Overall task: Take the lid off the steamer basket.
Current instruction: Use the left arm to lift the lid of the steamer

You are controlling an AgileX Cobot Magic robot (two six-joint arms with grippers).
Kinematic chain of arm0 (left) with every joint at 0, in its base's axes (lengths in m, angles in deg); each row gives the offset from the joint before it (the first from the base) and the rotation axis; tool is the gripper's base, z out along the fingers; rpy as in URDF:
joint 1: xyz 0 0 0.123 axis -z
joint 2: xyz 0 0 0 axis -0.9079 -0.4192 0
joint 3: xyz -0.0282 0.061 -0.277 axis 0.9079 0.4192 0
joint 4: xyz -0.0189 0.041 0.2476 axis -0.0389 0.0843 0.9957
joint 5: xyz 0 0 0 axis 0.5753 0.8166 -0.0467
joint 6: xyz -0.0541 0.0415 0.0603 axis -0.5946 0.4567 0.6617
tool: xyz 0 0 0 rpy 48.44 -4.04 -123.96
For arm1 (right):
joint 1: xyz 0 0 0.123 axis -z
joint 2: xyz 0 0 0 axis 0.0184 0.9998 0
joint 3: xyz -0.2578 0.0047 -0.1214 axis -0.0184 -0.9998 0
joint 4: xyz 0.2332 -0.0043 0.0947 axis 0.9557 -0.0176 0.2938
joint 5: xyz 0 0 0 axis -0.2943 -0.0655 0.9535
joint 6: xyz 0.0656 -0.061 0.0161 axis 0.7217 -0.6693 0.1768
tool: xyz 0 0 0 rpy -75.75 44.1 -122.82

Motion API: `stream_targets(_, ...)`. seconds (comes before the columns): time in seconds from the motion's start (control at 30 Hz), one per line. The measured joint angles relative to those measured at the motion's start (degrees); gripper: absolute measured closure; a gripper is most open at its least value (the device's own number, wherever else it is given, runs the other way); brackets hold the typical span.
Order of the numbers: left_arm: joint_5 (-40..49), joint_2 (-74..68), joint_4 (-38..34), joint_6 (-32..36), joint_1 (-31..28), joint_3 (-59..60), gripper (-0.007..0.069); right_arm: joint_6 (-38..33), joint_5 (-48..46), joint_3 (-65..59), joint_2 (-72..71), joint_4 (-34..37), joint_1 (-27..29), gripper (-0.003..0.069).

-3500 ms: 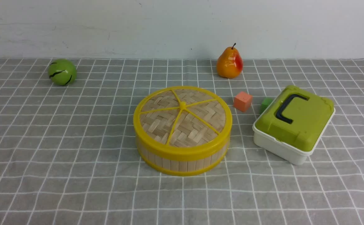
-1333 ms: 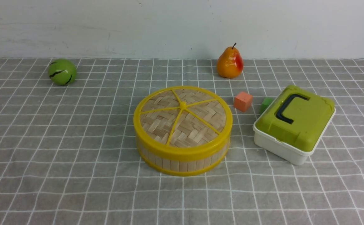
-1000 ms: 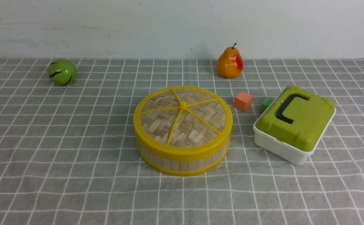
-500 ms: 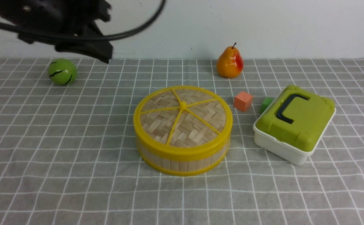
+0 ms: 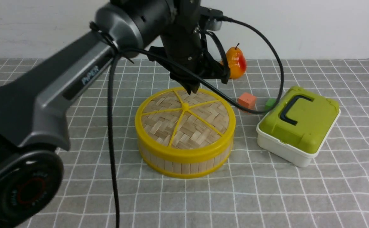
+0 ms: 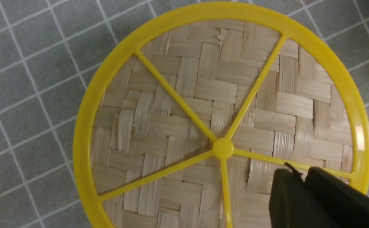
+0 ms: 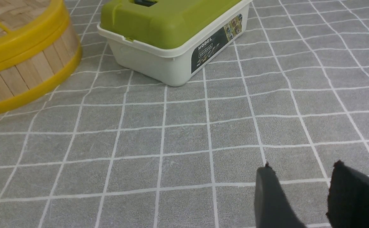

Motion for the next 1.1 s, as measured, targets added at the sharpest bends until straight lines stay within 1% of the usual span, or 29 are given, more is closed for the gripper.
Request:
stream_targets(0.03, 0.0, -0.6, 0.3, 0.0, 0.2, -0.1, 0.0460, 0.0, 0.0, 0.0, 0.0, 0.0, 0.0, 0.0418)
stream_targets(0.07, 0.0, -0.7, 0.3, 0.0, 0.2, -0.1, 0.0451, 0.0, 0.0, 0.0, 0.0, 0.0, 0.0, 0.0418)
stream_targets(0.13, 0.0, -1.4, 0.7, 0.0, 0.3, -0.2, 0.0342, 0.0, 0.0, 0.0, 0.0, 0.0, 0.0, 0.0418)
stream_targets(0.2, 0.0, -1.8, 1.1, -0.1, 0.3, -0.2, 0.0293, 0.0, 0.0, 0.0, 0.0, 0.0, 0.0, 0.0418)
stream_targets(0.27, 0.0, -2.1, 1.4, -0.2, 0.3, -0.3, 0.0273, 0.0, 0.0, 0.0, 0.0, 0.0, 0.0, 0.0418)
stream_targets(0.33, 0.0, -2.4, 1.9, -0.2, 0.3, -0.4, 0.0273, 0.0, 0.0, 0.0, 0.0, 0.0, 0.0, 0.0418)
stream_targets(0.57, -0.1, -5.6, 4.4, -2.8, 0.3, -0.4, 0.0322, 0.0, 0.0, 0.0, 0.0, 0.0, 0.0, 0.0418)
stream_targets(1.1, 0.0, -6.8, 8.3, -7.8, 0.3, -0.4, 0.0327, 0.0, 0.0, 0.0, 0.0, 0.0, 0.0, 0.0415)
